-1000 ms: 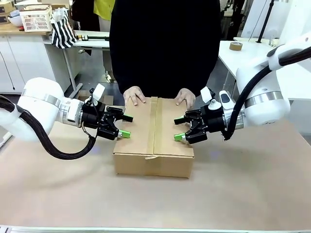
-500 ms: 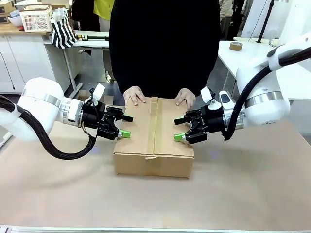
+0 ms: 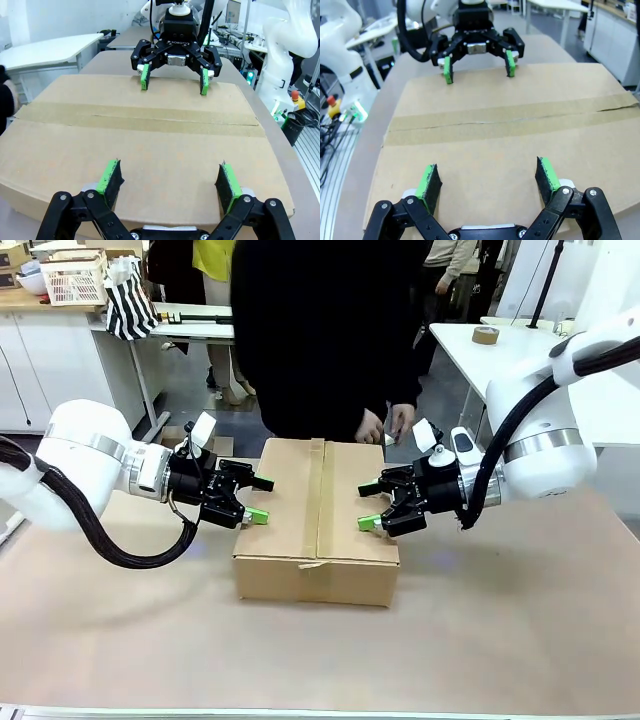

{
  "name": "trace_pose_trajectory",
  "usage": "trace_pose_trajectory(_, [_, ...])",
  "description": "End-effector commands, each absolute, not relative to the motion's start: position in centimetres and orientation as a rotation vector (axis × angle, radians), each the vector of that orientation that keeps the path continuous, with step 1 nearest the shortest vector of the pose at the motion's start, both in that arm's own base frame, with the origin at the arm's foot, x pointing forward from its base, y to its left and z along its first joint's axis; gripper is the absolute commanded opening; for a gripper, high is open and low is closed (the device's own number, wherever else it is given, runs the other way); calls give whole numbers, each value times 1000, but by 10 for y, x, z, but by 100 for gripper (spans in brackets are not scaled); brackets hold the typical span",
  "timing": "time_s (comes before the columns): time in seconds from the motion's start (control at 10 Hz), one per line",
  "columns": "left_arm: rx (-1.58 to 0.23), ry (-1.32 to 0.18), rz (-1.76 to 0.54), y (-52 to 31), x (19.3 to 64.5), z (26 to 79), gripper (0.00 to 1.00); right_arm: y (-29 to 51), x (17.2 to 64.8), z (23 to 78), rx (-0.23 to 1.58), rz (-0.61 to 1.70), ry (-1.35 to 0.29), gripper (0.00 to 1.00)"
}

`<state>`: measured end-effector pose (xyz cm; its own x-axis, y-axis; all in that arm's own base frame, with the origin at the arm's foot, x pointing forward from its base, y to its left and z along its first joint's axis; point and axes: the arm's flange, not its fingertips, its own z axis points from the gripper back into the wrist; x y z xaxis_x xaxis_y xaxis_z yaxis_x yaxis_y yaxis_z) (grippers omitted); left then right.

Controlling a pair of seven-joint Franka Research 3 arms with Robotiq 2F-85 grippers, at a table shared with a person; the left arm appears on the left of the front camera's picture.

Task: Pack the gift set into the box.
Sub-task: Press and hold the closed box until the human finishes sealing it.

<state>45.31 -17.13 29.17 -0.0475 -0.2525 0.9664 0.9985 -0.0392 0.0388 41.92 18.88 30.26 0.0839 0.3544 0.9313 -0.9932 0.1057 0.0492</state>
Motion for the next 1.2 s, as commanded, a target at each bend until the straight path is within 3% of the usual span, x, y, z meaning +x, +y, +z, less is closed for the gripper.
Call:
trace_pose_trajectory(0.0, [-1019,-1031,-1378,-170,452,289,100,188,419,301,913,1227,-925,100])
trace_pose_trajectory(1.1, [-1019,-1031,-1378,-170,452,289,100,188,419,301,913,1227,-925,100])
